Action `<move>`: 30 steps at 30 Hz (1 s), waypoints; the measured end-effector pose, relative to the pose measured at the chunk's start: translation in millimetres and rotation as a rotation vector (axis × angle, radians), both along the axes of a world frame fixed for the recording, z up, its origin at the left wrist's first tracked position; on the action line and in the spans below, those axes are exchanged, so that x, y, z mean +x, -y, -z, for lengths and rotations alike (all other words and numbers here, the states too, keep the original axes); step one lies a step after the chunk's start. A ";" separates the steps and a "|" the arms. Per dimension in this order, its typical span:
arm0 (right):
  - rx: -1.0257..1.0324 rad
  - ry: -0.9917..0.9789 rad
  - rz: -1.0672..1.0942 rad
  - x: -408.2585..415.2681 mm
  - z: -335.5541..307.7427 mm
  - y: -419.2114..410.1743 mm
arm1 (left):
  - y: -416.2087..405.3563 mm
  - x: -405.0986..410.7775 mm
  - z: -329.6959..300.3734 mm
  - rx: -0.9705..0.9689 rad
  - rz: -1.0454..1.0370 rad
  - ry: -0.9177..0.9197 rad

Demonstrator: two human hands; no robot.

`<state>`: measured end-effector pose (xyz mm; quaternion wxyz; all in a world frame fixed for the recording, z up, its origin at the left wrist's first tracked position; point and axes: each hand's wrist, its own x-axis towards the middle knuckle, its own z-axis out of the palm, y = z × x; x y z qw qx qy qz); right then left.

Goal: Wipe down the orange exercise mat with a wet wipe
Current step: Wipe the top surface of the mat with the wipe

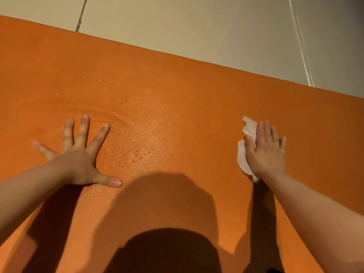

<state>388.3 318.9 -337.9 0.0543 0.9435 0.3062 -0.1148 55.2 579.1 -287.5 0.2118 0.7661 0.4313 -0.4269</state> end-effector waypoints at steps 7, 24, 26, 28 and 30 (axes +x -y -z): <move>-0.013 0.053 0.076 -37.3 2.6 7.9 | 4.7 -1.1 0.8 0.030 0.012 0.040; 0.146 -0.184 -0.259 -122.6 7.9 34.8 | 54.1 -66.0 34.9 0.341 0.104 0.579; 0.086 -0.153 -0.056 -103.6 3.3 85.2 | 68.2 -83.2 39.9 0.320 0.182 0.649; 0.019 -0.149 0.098 -98.6 -2.5 129.3 | 81.1 -99.3 43.7 0.302 0.222 0.675; 0.014 -0.126 0.221 -106.9 -7.0 151.9 | 90.4 -113.3 44.1 0.311 0.212 0.667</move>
